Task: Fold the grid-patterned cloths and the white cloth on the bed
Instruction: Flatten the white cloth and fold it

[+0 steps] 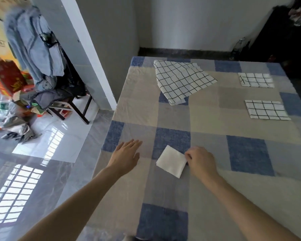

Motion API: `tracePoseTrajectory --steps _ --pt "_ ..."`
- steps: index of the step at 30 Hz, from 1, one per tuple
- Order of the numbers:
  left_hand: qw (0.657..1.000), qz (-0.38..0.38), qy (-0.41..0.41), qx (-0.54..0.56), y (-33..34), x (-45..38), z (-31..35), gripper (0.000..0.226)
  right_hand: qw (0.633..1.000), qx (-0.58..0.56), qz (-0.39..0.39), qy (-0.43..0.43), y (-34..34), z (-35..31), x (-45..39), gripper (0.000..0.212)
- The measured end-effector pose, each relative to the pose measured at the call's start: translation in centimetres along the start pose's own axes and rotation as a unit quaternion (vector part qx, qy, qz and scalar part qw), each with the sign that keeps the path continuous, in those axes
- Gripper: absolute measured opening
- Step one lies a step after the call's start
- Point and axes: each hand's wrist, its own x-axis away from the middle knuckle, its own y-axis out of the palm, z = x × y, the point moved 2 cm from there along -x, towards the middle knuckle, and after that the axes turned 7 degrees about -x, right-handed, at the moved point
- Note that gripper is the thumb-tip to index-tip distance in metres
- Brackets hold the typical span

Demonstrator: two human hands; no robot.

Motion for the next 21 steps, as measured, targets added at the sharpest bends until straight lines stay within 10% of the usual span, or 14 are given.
tracePoseTrajectory --steps 21 --pt "0.987 0.120 -0.071 -0.077 -10.7 20.7 -23.8 0.036 0.972 -0.008 -0.083 -0.221 6.8 -39.4 5.0 0.047"
